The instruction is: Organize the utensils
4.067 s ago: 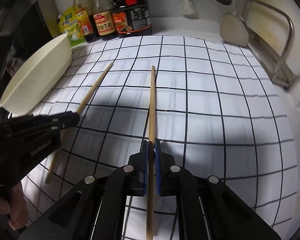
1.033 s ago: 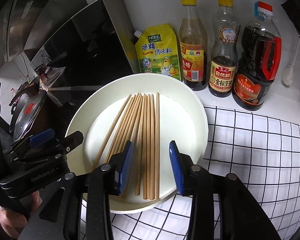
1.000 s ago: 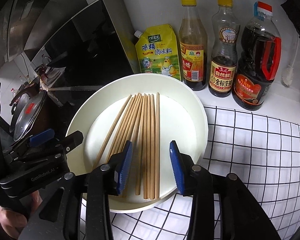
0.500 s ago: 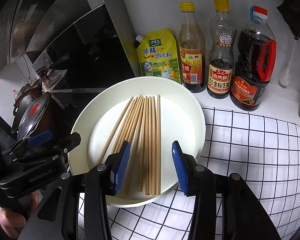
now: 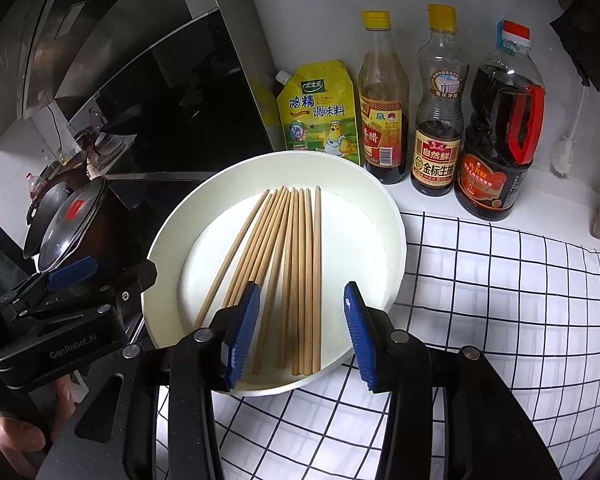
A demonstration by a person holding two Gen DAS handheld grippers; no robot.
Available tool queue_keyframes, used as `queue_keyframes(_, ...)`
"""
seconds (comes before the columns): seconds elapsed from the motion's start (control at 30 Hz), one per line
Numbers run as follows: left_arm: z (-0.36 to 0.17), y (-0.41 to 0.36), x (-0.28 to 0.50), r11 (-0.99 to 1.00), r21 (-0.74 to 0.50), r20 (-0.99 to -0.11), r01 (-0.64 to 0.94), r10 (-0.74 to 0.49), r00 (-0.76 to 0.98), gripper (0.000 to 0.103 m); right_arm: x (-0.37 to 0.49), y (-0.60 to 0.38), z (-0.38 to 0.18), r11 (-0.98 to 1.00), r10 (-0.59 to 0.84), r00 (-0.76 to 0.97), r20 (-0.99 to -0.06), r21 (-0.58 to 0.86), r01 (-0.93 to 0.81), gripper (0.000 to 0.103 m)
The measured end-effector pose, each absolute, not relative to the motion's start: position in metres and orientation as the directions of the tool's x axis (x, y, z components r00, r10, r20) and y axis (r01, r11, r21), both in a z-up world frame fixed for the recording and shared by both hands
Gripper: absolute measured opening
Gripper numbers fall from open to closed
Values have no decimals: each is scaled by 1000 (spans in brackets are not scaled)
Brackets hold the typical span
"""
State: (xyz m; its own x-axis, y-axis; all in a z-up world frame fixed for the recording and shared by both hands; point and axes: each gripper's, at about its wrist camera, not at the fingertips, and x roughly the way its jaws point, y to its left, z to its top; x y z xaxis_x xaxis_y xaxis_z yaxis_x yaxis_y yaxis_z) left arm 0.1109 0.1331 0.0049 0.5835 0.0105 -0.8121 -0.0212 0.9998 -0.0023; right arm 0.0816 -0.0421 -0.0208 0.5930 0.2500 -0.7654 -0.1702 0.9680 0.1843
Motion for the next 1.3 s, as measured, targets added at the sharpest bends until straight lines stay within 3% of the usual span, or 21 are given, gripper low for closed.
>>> queue_keyframes(0.5, 20, 131, 96, 999, 7, -796, -39, 29, 605, 94, 67, -44, -6, 968, 249, 609, -753, 165, -192, 45)
queue_keyframes(1.3, 33, 128, 83, 998, 33, -794, -61, 63, 605, 94, 57, -49, 1, 962, 270, 614, -742, 177, -209, 46)
